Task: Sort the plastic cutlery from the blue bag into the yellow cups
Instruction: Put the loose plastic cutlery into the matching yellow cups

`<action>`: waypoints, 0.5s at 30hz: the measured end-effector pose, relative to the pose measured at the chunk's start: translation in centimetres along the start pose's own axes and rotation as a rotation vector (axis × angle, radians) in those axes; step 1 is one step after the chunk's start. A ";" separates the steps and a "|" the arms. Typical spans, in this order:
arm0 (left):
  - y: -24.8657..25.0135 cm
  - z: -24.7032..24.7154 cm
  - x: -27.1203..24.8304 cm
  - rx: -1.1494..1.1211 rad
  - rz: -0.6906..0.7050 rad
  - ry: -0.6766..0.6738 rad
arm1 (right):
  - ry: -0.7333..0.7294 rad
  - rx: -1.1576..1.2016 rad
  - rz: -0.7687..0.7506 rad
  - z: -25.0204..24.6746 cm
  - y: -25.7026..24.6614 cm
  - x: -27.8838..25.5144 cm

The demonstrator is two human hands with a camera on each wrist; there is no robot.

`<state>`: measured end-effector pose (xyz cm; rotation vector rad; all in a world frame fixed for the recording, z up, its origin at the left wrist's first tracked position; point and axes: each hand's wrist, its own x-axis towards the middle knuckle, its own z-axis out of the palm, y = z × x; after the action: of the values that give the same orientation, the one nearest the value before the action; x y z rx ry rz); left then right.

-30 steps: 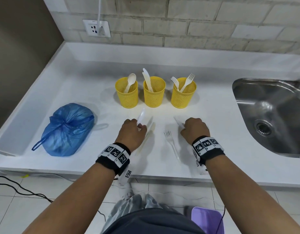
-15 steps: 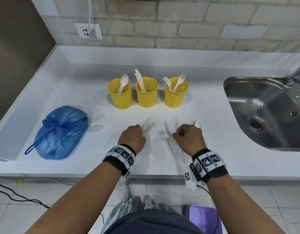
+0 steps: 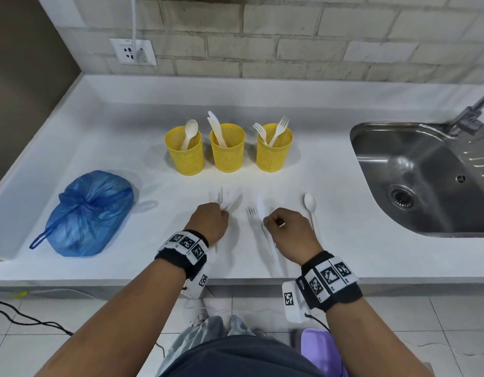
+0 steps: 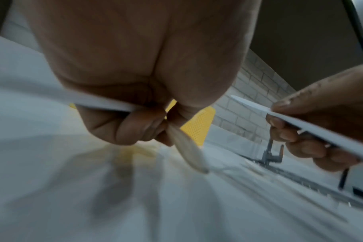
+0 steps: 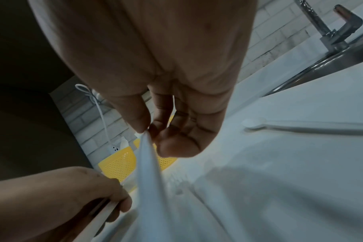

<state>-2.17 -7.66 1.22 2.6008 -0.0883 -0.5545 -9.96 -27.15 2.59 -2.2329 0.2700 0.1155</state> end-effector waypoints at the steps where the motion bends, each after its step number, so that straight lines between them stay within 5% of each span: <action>1: 0.0 -0.1 -0.2 -0.050 0.012 -0.004 | -0.001 0.025 -0.003 0.0 -0.2 0.0; 7: 0.8 -0.2 -3.0 -0.785 -0.046 -0.122 | -0.038 0.289 -0.009 -0.1 -1.8 -0.7; 15: 2.5 -0.4 -6.1 -1.193 -0.040 -0.270 | -0.094 0.285 -0.059 0.6 -3.0 -0.4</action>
<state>-7.55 -8.69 4.96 1.3688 0.1654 -0.6824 -9.63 -24.78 4.57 -1.9443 0.1583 0.1413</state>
